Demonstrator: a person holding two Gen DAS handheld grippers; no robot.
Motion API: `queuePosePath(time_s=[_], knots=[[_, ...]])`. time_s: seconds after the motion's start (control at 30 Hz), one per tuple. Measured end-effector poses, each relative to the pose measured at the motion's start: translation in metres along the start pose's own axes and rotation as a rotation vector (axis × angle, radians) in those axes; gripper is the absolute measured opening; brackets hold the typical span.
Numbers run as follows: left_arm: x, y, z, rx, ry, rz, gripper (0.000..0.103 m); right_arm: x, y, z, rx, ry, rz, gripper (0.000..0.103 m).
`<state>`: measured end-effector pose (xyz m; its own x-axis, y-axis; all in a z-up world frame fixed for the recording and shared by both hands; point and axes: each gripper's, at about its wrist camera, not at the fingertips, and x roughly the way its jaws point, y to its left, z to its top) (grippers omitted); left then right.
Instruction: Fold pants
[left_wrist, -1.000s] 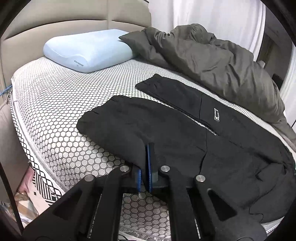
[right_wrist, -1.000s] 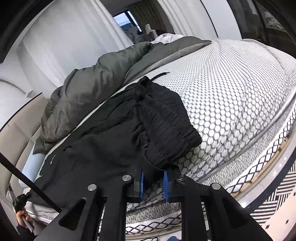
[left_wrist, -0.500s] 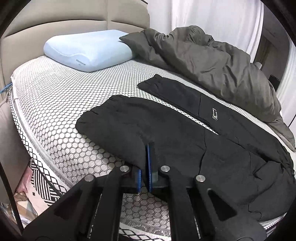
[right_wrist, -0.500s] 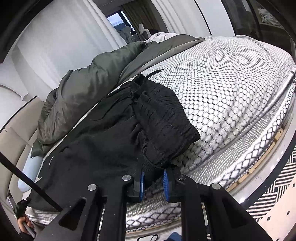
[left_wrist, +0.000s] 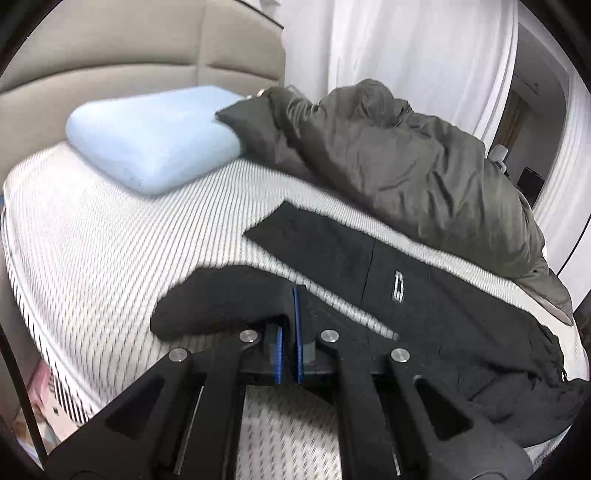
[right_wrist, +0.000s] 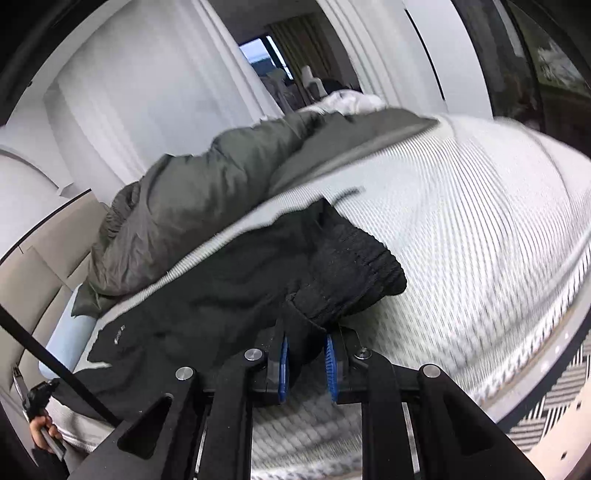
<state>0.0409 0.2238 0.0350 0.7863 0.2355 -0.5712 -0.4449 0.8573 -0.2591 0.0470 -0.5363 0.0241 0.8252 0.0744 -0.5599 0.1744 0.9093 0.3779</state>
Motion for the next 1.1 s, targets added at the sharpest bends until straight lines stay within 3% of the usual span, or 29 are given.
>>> queuePosePath(time_s=[0.23,0.43,0.5,0.57,0.6,0.63,0.67,0.7,0.73,0.87,1.1], knots=[[0.063,-0.040,0.081,0.020,0.034,0.002,0.002,0.054,0.051,0.080,-0.055,0.005,-0.019,0.015],[0.168,-0.075,0.135,0.063,0.106,0.104,0.003,0.160,0.084,0.154,-0.050,0.055,-0.057,0.015],[0.201,-0.082,0.143,0.077,0.153,0.106,0.012,0.204,0.087,0.168,-0.029,0.076,-0.106,0.022],[0.229,-0.084,0.144,0.100,0.218,0.163,0.051,0.240,0.084,0.172,-0.010,0.120,-0.206,0.049],[0.233,-0.082,0.143,0.094,0.230,0.170,0.059,0.247,0.081,0.172,0.027,0.123,-0.235,0.056],[0.230,-0.079,0.140,0.078,0.216,0.133,0.072,0.248,0.079,0.169,0.062,0.122,-0.226,0.063],[0.226,-0.076,0.138,0.068,0.207,0.105,0.089,0.246,0.078,0.165,0.091,0.112,-0.173,0.071],[0.221,-0.073,0.134,0.061,0.198,0.077,0.096,0.244,0.080,0.161,0.091,0.108,-0.141,0.078],[0.214,-0.071,0.130,0.063,0.187,0.057,0.102,0.241,0.084,0.157,0.078,0.102,-0.126,0.091],[0.187,-0.058,0.105,0.023,0.199,-0.010,0.102,0.223,0.096,0.136,0.018,0.108,-0.116,0.099],[0.130,-0.033,0.041,-0.135,0.208,-0.138,0.102,0.160,0.100,0.085,-0.014,0.094,-0.004,0.102]])
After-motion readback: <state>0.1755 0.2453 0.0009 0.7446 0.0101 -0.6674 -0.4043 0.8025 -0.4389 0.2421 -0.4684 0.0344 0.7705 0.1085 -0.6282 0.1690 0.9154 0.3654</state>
